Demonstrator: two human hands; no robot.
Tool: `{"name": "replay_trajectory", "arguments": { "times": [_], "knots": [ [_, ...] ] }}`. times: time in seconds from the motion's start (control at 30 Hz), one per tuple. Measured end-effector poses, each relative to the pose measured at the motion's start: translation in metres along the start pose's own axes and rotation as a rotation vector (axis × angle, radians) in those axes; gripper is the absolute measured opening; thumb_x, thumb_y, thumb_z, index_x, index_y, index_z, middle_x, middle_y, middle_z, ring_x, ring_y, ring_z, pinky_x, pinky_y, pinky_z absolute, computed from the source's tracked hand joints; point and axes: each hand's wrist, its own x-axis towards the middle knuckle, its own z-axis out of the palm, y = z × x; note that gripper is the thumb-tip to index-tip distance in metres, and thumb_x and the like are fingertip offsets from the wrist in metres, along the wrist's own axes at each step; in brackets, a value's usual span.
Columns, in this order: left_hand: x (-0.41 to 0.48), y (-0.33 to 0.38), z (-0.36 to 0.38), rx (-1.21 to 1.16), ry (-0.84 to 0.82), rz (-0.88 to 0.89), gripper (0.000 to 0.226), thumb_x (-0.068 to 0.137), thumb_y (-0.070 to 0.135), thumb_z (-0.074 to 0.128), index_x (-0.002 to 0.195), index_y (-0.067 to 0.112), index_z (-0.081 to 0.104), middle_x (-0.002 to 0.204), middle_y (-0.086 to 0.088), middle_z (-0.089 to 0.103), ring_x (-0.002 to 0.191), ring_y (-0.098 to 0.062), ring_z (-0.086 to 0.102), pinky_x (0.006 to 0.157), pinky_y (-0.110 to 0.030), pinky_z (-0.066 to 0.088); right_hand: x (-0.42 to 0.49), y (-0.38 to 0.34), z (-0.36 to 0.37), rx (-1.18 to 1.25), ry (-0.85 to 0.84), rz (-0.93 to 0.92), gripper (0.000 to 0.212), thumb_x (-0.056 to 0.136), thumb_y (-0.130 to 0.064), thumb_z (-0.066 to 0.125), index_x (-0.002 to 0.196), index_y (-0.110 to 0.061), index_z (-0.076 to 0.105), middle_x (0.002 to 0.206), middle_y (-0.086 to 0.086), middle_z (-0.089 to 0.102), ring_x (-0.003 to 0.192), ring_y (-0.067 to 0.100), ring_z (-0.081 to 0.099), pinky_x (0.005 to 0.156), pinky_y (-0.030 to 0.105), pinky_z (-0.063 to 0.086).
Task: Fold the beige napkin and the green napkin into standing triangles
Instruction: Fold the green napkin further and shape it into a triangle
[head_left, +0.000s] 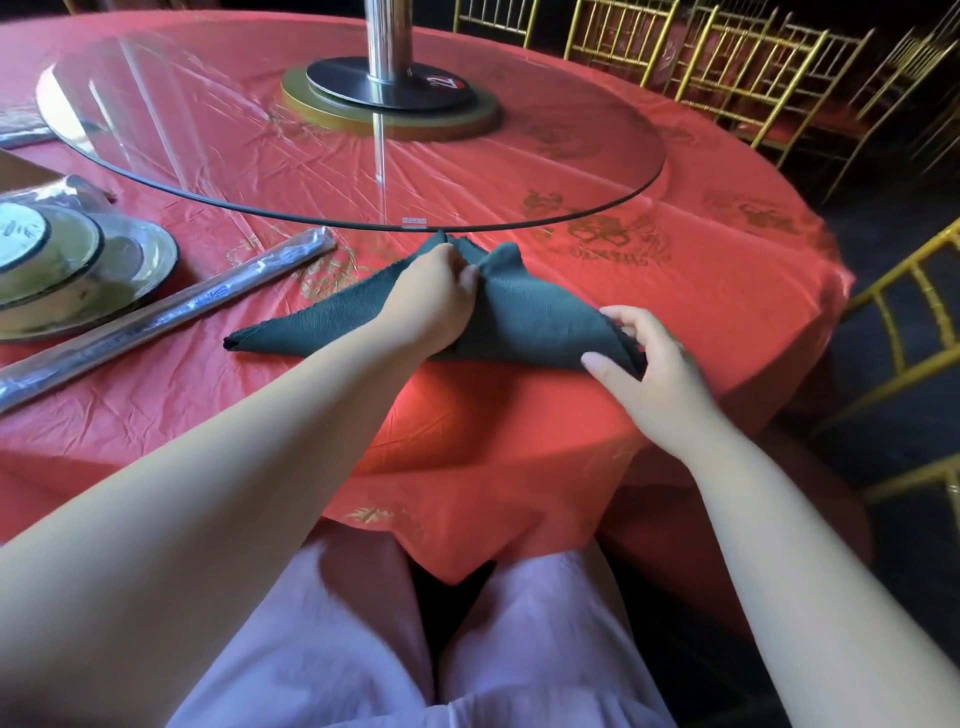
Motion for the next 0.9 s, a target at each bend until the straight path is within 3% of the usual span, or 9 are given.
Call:
{"name": "replay_trajectory", "arguments": {
  "times": [0.2, 0.33, 0.5, 0.57, 0.67, 0.73, 0.8, 0.9],
  "knots": [
    [-0.018, -0.009, -0.011, -0.102, 0.004, 0.054, 0.031, 0.093, 0.028, 0.05, 0.115, 0.006, 0.05, 0.121, -0.012, 0.055, 0.114, -0.026, 0.051, 0.091, -0.028, 0.035, 0.02, -0.002, 0.005, -0.13, 0.025, 0.078, 0.025, 0.084, -0.021, 0.065, 0.109, -0.018, 0.065, 0.086, -0.001, 0.059, 0.095, 0.025, 0.057, 0.077, 0.024, 0.034],
    [-0.039, -0.041, -0.053, 0.07, 0.038, 0.123, 0.041, 0.087, 0.025, 0.059, 0.123, 0.01, 0.049, 0.128, -0.009, 0.052, 0.12, -0.024, 0.046, 0.098, -0.03, 0.032, 0.025, -0.006, 0.005, -0.143, 0.025, 0.118, 0.018, 0.083, -0.022, 0.067, 0.1, -0.018, 0.068, 0.079, -0.002, 0.059, 0.081, 0.018, 0.057, 0.068, 0.02, 0.031],
    [-0.046, -0.085, -0.095, 0.151, 0.004, -0.045, 0.039, 0.085, 0.03, 0.062, 0.12, 0.013, 0.055, 0.123, -0.006, 0.059, 0.114, -0.025, 0.053, 0.095, -0.034, 0.037, 0.028, -0.012, 0.008, -0.173, 0.079, 0.143, 0.009, 0.083, -0.025, 0.067, 0.089, -0.018, 0.068, 0.071, -0.002, 0.06, 0.071, 0.019, 0.056, 0.064, 0.025, 0.034],
    [-0.046, -0.093, -0.099, 0.22, -0.036, -0.043, 0.04, 0.084, 0.033, 0.063, 0.118, 0.013, 0.057, 0.118, -0.008, 0.062, 0.107, -0.028, 0.056, 0.092, -0.036, 0.041, 0.026, -0.015, 0.009, -0.196, 0.125, 0.116, 0.019, 0.086, -0.032, 0.061, 0.087, -0.014, 0.068, 0.075, 0.004, 0.066, 0.076, 0.027, 0.06, 0.07, 0.032, 0.041],
    [-0.043, -0.1, -0.093, 0.323, -0.016, -0.008, 0.035, 0.079, 0.035, 0.067, 0.109, 0.016, 0.062, 0.111, -0.011, 0.063, 0.099, -0.031, 0.056, 0.088, -0.038, 0.042, 0.024, -0.027, 0.01, -0.279, 0.185, 0.032, 0.053, 0.086, -0.053, 0.037, 0.086, -0.009, 0.066, 0.074, 0.008, 0.066, 0.078, 0.034, 0.057, 0.087, 0.04, 0.039],
    [-0.043, -0.101, -0.087, 0.318, 0.022, 0.001, 0.031, 0.078, 0.034, 0.069, 0.103, 0.016, 0.062, 0.106, -0.012, 0.063, 0.096, -0.033, 0.056, 0.085, -0.038, 0.042, 0.026, -0.035, 0.012, -0.269, 0.127, 0.034, 0.043, 0.086, -0.049, 0.045, 0.094, -0.012, 0.066, 0.079, 0.005, 0.064, 0.084, 0.032, 0.056, 0.097, 0.042, 0.037],
    [-0.043, -0.099, -0.083, 0.275, 0.081, -0.006, 0.029, 0.078, 0.032, 0.07, 0.098, 0.012, 0.063, 0.1, -0.012, 0.063, 0.093, -0.031, 0.056, 0.077, -0.034, 0.039, 0.029, -0.038, 0.015, -0.222, 0.046, 0.067, 0.027, 0.088, -0.027, 0.056, 0.111, -0.013, 0.061, 0.099, 0.009, 0.066, 0.099, 0.03, 0.057, 0.096, 0.035, 0.037],
    [-0.043, -0.098, -0.082, 0.257, 0.157, -0.037, 0.029, 0.077, 0.033, 0.072, 0.088, 0.008, 0.065, 0.091, -0.013, 0.062, 0.086, -0.03, 0.055, 0.066, -0.03, 0.03, 0.031, -0.038, 0.02, -0.226, -0.017, 0.051, 0.037, 0.089, -0.012, 0.053, 0.126, -0.014, 0.051, 0.111, 0.01, 0.061, 0.107, 0.029, 0.053, 0.085, 0.025, 0.032]
  ]
}}
